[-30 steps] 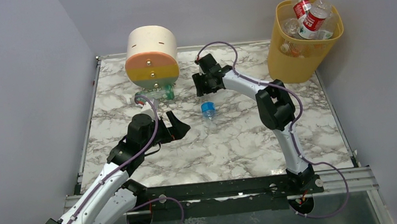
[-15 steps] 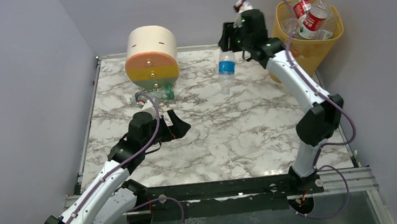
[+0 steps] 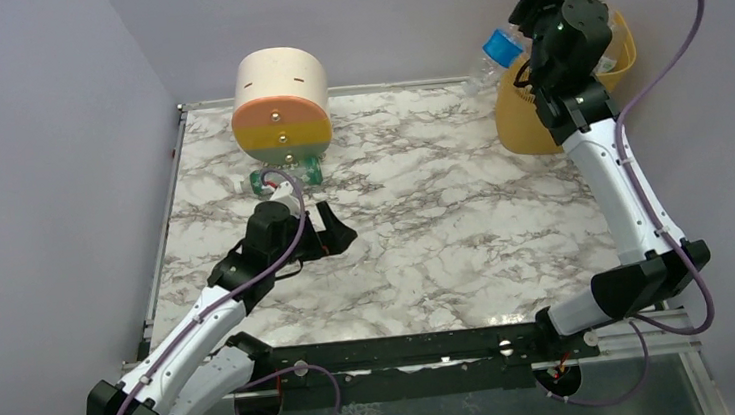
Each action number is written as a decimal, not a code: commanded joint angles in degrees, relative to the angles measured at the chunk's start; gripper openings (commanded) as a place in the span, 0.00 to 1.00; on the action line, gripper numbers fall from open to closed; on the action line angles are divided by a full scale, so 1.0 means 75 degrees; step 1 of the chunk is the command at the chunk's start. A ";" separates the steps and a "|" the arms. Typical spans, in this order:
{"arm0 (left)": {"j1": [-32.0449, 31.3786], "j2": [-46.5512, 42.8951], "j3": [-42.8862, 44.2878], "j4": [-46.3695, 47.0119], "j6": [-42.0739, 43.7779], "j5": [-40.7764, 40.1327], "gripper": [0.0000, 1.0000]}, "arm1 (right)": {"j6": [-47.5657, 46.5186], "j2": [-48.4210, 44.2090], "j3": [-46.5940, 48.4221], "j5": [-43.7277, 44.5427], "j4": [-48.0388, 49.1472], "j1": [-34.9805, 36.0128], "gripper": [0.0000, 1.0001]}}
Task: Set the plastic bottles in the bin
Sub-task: Pick up the plastic bottle at the center of the board.
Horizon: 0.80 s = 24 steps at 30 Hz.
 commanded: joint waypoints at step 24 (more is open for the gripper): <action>0.0194 0.2352 0.1559 0.1097 0.0894 0.2038 0.99 | -0.5843 -0.0313 -0.0747 0.3507 0.6524 -0.2081 0.52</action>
